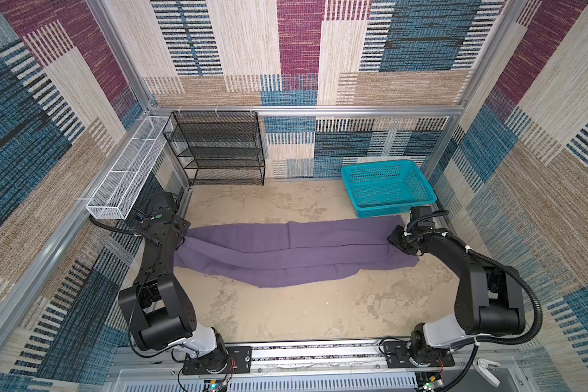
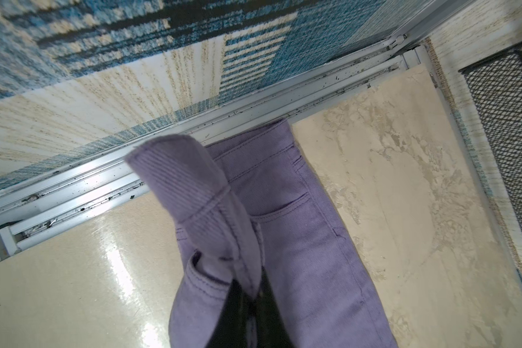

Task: Fold and stack the trousers
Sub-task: Fold the trousers at the center of the table.

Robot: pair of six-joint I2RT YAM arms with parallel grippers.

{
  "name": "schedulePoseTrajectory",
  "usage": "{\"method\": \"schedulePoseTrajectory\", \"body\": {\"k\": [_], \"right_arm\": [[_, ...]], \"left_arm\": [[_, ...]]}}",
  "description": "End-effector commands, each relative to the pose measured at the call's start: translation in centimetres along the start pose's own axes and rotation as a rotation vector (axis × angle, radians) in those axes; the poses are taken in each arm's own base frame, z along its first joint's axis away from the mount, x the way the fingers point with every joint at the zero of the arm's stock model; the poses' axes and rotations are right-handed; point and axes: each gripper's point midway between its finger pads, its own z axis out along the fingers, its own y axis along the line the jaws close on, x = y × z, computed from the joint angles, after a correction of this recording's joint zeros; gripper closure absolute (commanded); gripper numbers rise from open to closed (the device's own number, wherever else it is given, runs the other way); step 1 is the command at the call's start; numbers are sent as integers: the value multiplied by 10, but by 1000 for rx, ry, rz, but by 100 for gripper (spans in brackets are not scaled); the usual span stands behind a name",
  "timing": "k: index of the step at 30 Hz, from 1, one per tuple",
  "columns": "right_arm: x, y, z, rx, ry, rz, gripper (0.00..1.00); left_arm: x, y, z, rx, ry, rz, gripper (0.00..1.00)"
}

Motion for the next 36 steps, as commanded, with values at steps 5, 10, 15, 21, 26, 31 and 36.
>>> {"method": "schedulePoseTrajectory", "body": {"k": [5,10,15,21,26,31,36], "right_arm": [[-10,6,12,19,-7,-59,56],[-11,3,18,32,-9,-68,84],[-24,5,10,44,-60,-72,100],[-53,3,-20,75,-190,-50,100],[-62,-1,-35,75,-231,-29,100],[-72,-9,-48,55,-285,12,100],[-96,-5,-56,5,-340,54,100]], "left_arm": [[-12,2,-6,-12,-57,8,100],[-13,3,-6,-18,-62,12,100],[-10,4,-1,-31,-52,19,100],[-10,4,0,-32,-52,25,100],[-11,4,-2,-29,-54,25,100],[-12,-2,-3,-8,-48,17,100],[-15,-16,-7,49,-37,10,100]]}}
